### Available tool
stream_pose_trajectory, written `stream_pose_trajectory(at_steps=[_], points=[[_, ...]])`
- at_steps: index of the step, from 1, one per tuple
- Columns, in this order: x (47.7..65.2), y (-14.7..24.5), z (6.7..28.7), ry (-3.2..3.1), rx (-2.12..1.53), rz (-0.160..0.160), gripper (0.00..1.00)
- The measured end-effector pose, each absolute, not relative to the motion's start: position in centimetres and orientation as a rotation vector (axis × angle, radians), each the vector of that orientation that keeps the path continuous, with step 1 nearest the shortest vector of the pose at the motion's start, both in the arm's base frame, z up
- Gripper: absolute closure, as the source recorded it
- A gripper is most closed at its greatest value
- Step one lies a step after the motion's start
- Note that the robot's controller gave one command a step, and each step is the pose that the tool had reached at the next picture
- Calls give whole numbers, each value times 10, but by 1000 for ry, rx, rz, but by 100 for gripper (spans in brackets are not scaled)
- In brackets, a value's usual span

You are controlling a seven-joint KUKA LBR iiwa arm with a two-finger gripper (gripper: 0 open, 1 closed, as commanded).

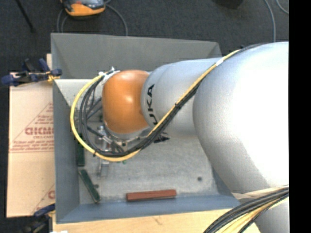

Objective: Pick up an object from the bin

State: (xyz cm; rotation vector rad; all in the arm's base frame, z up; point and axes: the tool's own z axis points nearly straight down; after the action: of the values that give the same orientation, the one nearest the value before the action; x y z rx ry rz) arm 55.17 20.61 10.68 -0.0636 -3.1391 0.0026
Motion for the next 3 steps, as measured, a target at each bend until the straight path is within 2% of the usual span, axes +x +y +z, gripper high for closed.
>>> stream_pose_trajectory(at_steps=[1, 2, 3], points=[[552, 213, 106, -3142, -73, -1, 0], [566, 212, 76, -3147, 44, -2, 0], [593, 212, 77, -3142, -63, -3, 0]])
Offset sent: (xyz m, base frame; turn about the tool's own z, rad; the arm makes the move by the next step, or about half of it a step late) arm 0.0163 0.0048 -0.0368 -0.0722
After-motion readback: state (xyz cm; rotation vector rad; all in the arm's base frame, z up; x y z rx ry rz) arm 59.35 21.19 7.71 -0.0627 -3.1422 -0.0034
